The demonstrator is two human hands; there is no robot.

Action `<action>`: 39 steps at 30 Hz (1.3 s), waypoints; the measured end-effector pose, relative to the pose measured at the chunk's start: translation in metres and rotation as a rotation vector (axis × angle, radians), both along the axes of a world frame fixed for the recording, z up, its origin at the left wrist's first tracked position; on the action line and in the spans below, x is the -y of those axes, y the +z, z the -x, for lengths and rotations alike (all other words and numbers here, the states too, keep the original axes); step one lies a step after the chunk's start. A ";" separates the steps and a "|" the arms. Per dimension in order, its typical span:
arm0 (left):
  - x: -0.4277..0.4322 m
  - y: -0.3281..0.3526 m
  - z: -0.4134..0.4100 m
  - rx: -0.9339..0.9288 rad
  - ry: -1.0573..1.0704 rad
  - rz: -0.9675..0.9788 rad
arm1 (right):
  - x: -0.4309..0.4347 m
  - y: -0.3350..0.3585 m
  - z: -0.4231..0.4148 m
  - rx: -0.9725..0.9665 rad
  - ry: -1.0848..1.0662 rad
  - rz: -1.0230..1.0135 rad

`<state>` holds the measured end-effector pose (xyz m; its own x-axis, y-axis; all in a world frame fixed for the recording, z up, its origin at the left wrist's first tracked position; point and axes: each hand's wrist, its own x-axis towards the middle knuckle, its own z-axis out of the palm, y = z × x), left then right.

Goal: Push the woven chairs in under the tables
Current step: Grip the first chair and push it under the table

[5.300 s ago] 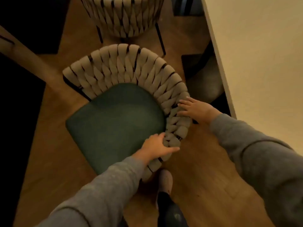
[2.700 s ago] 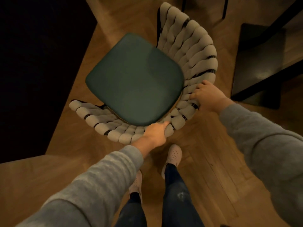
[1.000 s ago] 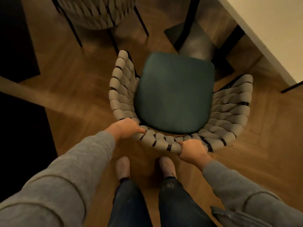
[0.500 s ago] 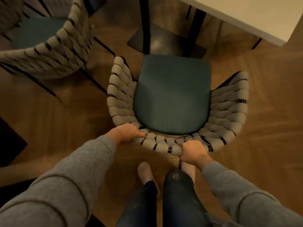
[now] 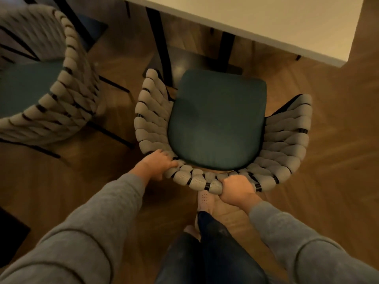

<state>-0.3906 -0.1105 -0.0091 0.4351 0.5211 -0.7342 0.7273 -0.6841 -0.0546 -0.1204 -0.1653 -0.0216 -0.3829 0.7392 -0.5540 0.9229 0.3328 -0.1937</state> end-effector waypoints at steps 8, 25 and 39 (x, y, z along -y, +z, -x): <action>-0.021 0.006 -0.004 0.107 -0.008 0.109 | -0.013 0.005 -0.004 -0.051 -0.040 0.017; -0.151 0.024 0.052 0.051 -0.219 0.089 | -0.088 0.011 0.071 -0.092 -0.179 -0.026; -0.230 0.011 0.066 0.145 -0.205 0.045 | -0.170 0.014 0.086 0.030 -0.170 -0.065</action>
